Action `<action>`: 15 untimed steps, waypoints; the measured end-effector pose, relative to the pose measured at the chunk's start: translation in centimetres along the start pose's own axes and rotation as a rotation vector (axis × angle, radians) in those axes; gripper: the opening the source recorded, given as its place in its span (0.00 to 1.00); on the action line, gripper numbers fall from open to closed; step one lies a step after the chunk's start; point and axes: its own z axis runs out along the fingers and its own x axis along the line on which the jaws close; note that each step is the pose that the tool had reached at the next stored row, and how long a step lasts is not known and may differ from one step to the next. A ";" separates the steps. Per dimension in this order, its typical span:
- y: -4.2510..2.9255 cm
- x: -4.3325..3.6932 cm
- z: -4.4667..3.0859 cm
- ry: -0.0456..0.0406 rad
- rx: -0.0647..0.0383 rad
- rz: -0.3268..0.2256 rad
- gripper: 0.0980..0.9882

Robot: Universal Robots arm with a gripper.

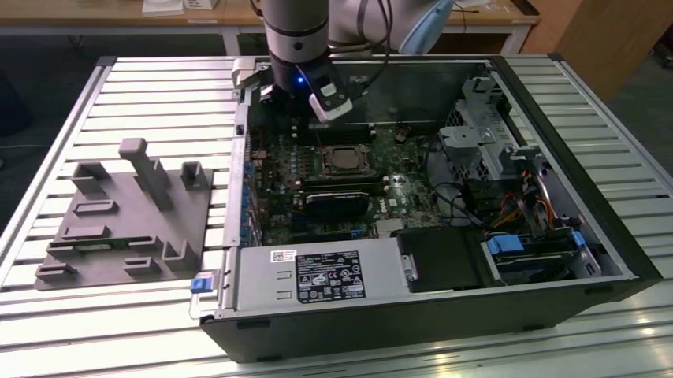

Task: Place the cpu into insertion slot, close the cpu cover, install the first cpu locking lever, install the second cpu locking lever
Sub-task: 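Install the first cpu locking lever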

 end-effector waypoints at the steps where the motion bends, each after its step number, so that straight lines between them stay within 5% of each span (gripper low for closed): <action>1: 0.03 0.00 -0.12 -0.0005 -0.001 0.000 0.01; 15: 0.08 -0.19 -0.33 -0.0012 -0.019 0.000 0.01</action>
